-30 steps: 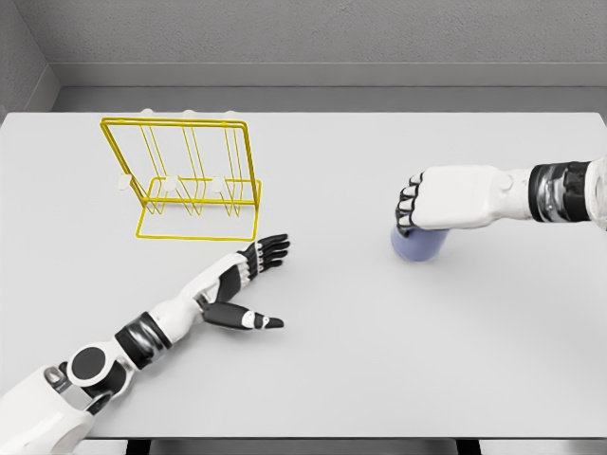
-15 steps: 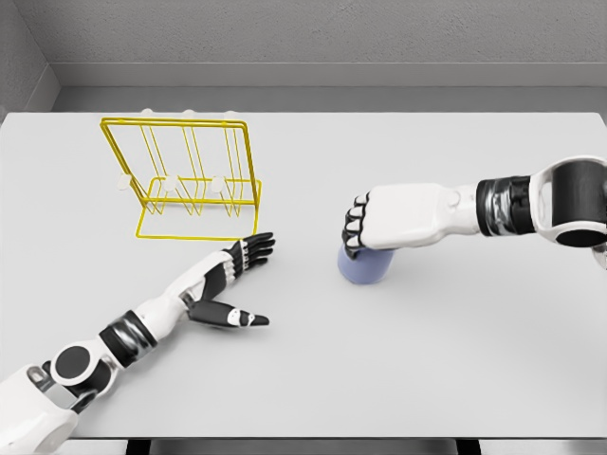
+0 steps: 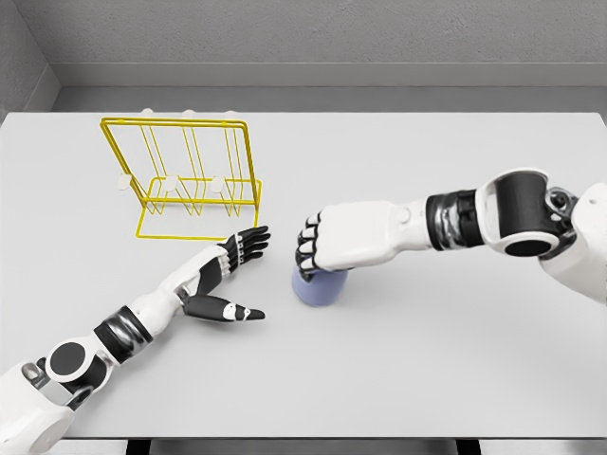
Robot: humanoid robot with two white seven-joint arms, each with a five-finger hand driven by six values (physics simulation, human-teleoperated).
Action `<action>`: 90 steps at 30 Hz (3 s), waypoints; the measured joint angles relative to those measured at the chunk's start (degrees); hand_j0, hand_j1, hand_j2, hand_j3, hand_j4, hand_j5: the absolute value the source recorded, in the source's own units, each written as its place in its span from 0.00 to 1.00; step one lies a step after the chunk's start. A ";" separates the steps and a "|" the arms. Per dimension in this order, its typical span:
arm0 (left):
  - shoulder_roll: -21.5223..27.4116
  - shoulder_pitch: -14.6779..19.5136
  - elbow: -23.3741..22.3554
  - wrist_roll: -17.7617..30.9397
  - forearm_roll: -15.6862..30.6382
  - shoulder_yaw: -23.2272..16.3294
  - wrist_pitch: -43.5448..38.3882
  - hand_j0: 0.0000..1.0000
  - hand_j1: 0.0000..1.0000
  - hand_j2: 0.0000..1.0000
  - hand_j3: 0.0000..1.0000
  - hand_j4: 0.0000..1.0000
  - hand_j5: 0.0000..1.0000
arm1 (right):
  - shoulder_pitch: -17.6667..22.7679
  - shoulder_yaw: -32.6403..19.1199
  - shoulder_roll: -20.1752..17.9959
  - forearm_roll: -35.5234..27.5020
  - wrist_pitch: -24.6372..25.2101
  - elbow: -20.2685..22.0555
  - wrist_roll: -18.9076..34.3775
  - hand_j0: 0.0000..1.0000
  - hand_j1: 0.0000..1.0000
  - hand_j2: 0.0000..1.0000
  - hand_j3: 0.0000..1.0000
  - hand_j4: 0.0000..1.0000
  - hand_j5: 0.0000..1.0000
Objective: Place the cup on the cup holder with both arms
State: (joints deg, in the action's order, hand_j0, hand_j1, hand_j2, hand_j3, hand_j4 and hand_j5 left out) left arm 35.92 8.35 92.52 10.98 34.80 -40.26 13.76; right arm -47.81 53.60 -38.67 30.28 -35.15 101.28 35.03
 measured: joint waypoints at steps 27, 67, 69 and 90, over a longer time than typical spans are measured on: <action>-0.06 0.00 0.08 0.00 0.00 0.07 -0.03 1.00 1.00 1.00 1.00 1.00 1.00 | 0.09 -4.04 -1.69 0.12 0.01 -0.04 -0.01 1.00 1.00 1.00 1.00 1.00 1.00; -8.52 5.36 -1.11 -0.22 -0.48 -5.28 -5.15 1.00 1.00 1.00 1.00 1.00 1.00 | 31.55 -50.58 -1.73 -25.14 -0.03 -5.20 0.00 1.00 1.00 1.00 1.00 1.00 1.00; -8.81 5.45 -1.08 -0.23 -0.58 -5.32 -5.93 1.00 1.00 1.00 1.00 1.00 1.00 | 31.55 -50.59 -1.76 -25.14 -0.03 -5.21 0.00 1.00 1.00 1.00 1.00 1.00 1.00; -9.28 4.83 -0.79 -0.44 -0.50 -4.55 -6.38 0.62 0.62 0.62 0.62 0.62 0.62 | 31.64 -50.60 -1.80 -25.20 -0.03 -4.98 0.00 1.00 1.00 1.00 1.00 1.00 1.00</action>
State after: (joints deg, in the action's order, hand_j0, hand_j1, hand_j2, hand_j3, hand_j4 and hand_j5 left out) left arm 26.64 13.18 91.73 10.54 34.30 -44.81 7.38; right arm -16.17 2.99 -40.47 5.08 -35.18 96.31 35.03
